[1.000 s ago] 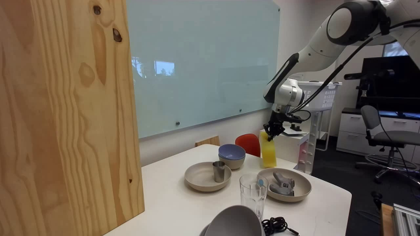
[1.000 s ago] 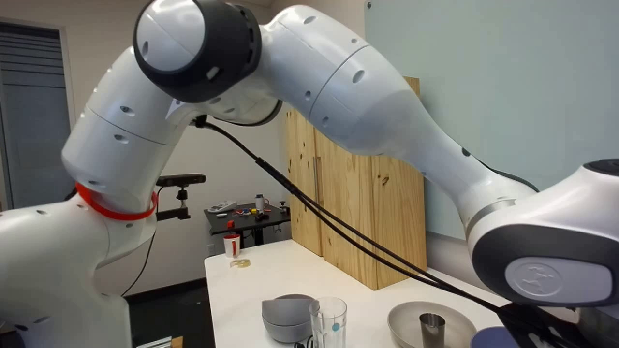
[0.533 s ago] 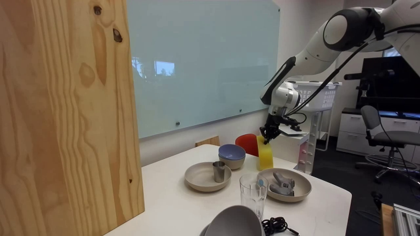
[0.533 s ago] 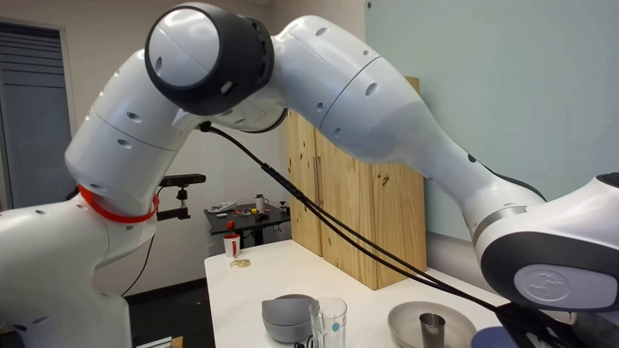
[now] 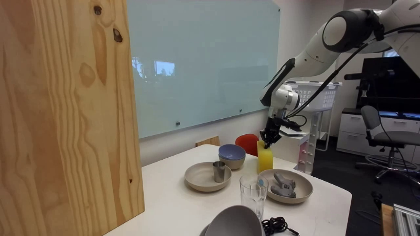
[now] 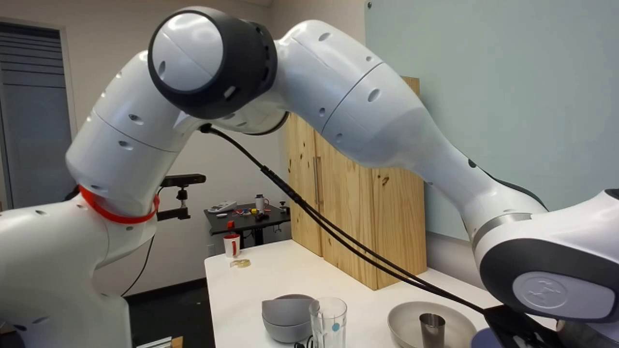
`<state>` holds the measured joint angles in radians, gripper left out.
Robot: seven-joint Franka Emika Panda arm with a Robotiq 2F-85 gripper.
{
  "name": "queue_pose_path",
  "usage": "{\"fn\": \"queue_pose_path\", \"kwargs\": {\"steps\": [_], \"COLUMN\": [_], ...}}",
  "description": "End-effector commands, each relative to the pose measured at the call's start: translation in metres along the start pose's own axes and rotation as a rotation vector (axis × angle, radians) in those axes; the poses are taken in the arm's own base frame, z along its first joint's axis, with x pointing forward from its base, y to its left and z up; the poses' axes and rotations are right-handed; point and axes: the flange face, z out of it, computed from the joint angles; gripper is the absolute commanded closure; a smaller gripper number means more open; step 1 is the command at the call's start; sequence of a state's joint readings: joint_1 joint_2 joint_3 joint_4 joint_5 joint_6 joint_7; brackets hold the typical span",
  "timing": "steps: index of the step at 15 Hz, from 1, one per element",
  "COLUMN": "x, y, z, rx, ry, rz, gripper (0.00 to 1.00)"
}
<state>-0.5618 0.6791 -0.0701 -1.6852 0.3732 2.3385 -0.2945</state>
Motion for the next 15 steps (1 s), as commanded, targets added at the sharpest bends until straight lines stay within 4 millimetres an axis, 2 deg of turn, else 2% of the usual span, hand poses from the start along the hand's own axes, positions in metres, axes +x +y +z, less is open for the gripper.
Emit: {"fn": "queue_pose_path", "kwargs": {"steps": [1,5,7,15], "x": [-0.003,0.002,0.006,0.001], "y": [0.023,0.045,0.047,0.006], "z": [0.014,0.004,-0.001,-0.025], "rx": [0.001,-0.028,-0.039,-0.158], "ry": [-0.041,-0.034,-0.038,-0.334], "rz": [0.039,0.065,0.069,0.098], "gripper": [0.99,0.99,0.99,0.99]}}
